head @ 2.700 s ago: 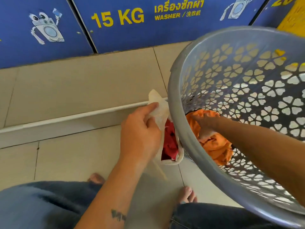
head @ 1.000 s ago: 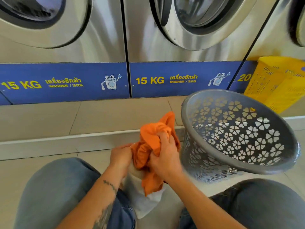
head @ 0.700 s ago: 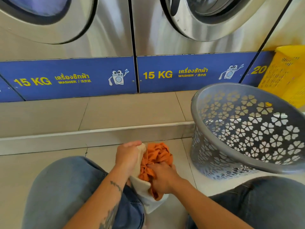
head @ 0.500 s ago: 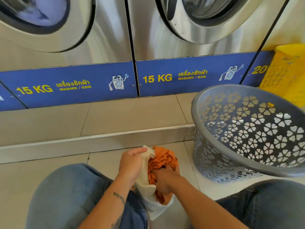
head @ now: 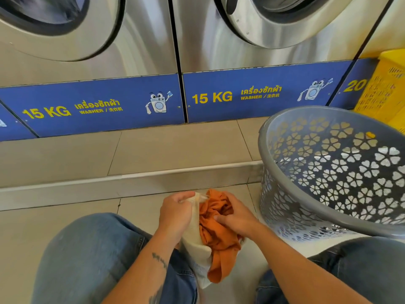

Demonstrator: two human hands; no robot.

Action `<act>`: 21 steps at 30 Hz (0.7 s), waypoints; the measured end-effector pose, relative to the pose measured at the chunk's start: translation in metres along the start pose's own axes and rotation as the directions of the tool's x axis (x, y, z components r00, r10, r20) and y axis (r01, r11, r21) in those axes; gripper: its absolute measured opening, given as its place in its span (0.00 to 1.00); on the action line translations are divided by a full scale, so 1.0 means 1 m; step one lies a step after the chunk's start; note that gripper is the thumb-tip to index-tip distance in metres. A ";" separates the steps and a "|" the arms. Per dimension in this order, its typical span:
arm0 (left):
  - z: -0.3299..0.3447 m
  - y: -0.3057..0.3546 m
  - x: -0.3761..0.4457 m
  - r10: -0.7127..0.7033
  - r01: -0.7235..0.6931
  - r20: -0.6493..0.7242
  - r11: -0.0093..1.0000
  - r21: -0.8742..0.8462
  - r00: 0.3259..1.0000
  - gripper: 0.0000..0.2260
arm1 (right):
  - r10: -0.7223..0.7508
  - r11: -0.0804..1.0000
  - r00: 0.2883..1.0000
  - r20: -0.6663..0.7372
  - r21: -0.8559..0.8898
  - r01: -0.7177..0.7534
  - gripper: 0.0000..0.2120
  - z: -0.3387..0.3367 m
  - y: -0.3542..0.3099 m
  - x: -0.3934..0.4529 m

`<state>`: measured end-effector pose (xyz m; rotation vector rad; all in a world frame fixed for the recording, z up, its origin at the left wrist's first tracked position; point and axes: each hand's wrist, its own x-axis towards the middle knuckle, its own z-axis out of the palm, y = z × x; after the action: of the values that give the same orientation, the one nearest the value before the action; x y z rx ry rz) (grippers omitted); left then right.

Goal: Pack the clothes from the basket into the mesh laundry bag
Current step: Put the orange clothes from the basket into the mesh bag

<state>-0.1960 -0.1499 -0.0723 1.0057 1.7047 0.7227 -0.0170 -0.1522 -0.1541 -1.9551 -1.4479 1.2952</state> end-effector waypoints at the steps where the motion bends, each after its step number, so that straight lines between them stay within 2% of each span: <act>1: -0.001 -0.001 0.000 -0.003 0.003 -0.005 1.000 0.004 1.000 0.22 | -0.048 0.998 0.998 -0.031 -0.031 0.047 0.29 0.004 0.003 0.002; 3: -0.003 -0.003 0.001 -0.012 0.012 -0.023 1.000 -0.002 1.000 0.21 | -0.153 0.974 0.981 -0.123 -0.189 0.128 0.13 0.007 0.000 0.002; 5: -0.004 -0.004 0.002 -0.027 0.026 -0.029 0.999 -0.031 0.999 0.19 | -0.282 0.946 0.941 -0.187 -0.220 0.240 0.10 0.011 -0.010 -0.003; 7: -0.003 -0.003 0.003 -0.034 0.032 -0.036 0.997 -0.076 0.999 0.18 | -0.348 0.937 0.918 -0.192 -0.111 0.332 0.10 0.014 -0.024 -0.014; 9: -0.001 -0.001 0.003 -0.014 0.007 -0.061 0.993 -0.115 0.998 0.21 | -0.381 0.924 0.921 -0.082 -0.001 0.382 0.09 0.021 -0.032 -0.022; 11: 0.000 0.002 0.001 0.021 -0.031 -0.082 0.992 -0.119 0.996 0.23 | -0.336 0.942 0.938 0.082 0.021 0.336 0.07 0.029 -0.029 -0.026; 13: 0.000 0.001 0.000 0.056 -0.063 -0.082 0.995 -0.076 0.995 0.25 | -0.233 0.968 0.957 0.174 -0.051 0.246 0.09 0.034 -0.021 -0.031; 17: -0.003 -0.002 0.000 0.132 -0.128 -0.074 0.990 0.060 0.988 0.25 | -0.156 0.983 0.975 0.159 -0.071 0.169 0.13 0.031 -0.018 -0.035; 19: -0.005 -0.004 0.001 0.154 -0.141 -0.096 0.981 0.133 0.983 0.24 | -0.176 0.981 0.977 0.120 -0.063 0.184 0.26 0.031 -0.028 -0.037; 21: -0.006 -0.007 0.002 0.172 -0.155 -0.100 0.975 0.159 0.980 0.23 | -0.229 0.960 0.973 -0.018 -0.169 0.223 0.39 0.033 -0.033 -0.038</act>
<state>-0.2042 -0.1519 -0.0767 1.2421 1.8103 0.7779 -0.0643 -0.1796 -0.1295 -1.8357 -1.7520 1.0627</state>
